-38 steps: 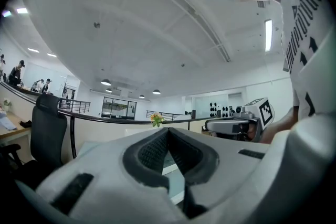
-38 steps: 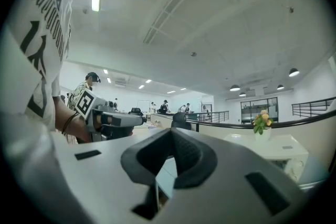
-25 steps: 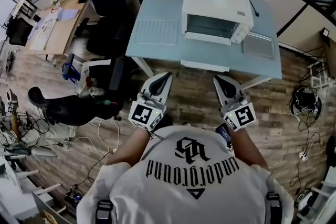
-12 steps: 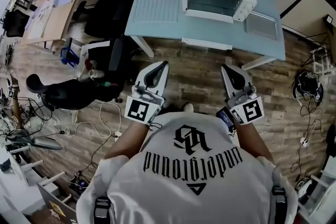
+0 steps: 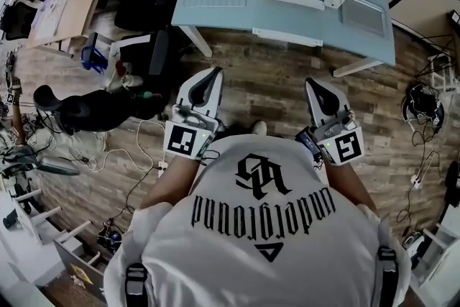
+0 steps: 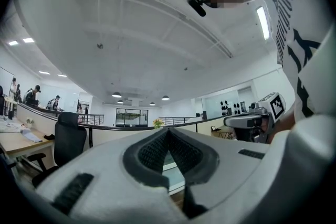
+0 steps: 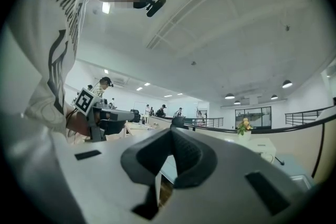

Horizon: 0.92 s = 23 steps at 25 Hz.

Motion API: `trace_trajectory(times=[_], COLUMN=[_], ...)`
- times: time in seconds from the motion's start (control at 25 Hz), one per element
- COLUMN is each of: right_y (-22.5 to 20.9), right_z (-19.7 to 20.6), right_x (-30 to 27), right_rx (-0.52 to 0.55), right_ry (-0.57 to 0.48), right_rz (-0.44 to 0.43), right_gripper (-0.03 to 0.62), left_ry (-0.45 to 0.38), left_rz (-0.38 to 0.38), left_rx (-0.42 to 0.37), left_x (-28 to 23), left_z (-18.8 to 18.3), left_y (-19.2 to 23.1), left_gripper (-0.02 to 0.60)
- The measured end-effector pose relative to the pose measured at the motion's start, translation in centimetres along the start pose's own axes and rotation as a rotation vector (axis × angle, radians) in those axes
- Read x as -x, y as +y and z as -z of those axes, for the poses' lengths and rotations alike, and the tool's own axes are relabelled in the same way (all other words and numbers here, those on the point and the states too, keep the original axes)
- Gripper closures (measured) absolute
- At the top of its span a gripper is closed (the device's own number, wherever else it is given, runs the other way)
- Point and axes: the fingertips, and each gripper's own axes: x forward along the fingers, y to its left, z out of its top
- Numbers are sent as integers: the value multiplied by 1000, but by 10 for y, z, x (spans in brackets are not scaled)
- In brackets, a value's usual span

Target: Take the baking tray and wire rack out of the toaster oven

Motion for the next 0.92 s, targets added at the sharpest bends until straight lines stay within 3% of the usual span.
trace_trajectory(times=[0.92], right_y=[12], right_z=[5], right_x=[-1], right_rx=[-4], right_ry=[1], right_rz=[-22], right_gripper=[589], left_ry=[-30], left_rz=[-3], left_rx=[42], left_x=[3], left_z=[1], left_y=[-3], left_gripper=[584])
